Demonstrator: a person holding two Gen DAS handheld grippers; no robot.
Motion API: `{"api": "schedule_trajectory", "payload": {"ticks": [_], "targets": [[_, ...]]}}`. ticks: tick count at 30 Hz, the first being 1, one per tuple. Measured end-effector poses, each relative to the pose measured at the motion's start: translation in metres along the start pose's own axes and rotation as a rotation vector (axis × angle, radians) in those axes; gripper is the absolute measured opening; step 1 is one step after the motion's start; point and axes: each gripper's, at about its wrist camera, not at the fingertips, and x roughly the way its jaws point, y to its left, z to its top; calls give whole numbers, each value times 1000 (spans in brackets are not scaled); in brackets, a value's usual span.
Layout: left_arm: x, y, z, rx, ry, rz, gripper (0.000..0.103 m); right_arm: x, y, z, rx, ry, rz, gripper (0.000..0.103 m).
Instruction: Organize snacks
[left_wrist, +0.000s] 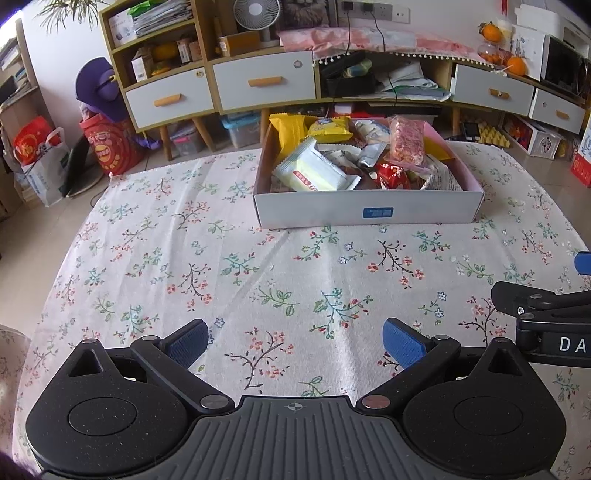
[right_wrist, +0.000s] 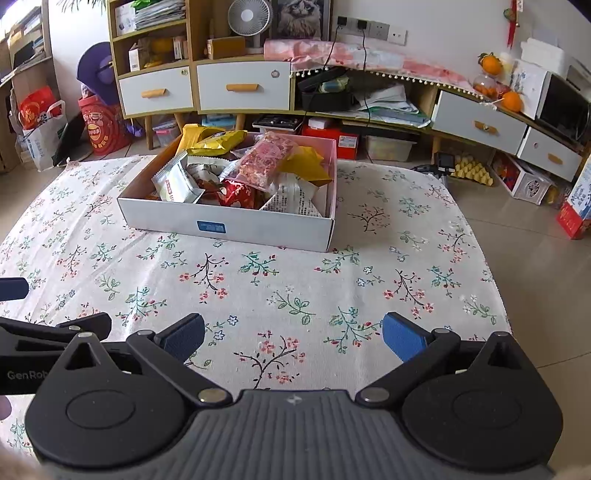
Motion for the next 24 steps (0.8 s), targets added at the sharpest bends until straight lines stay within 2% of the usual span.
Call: {"api": "schedule_trajectory", "payload": {"ticks": [24], "targets": [[0,0,0,-6,0,-1,102,1,1,1,-8,7,-9,103]]}}
